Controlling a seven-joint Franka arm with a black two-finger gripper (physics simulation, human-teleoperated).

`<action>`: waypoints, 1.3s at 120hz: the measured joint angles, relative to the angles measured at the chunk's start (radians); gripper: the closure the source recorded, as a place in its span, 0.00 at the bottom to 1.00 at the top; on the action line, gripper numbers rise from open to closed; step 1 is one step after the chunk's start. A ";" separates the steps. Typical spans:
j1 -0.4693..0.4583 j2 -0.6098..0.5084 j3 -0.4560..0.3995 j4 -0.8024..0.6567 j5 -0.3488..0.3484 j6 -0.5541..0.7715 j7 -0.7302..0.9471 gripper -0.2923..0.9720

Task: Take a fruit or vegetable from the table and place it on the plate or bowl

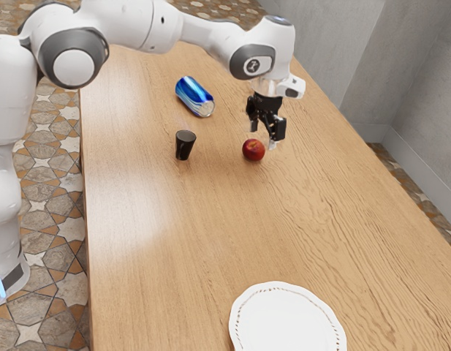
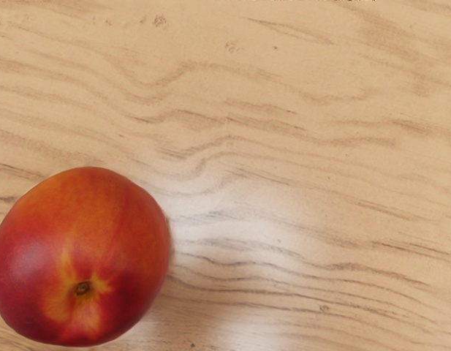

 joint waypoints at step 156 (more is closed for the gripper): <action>-0.061 -0.347 0.044 -0.292 -0.071 -0.165 0.060 0.23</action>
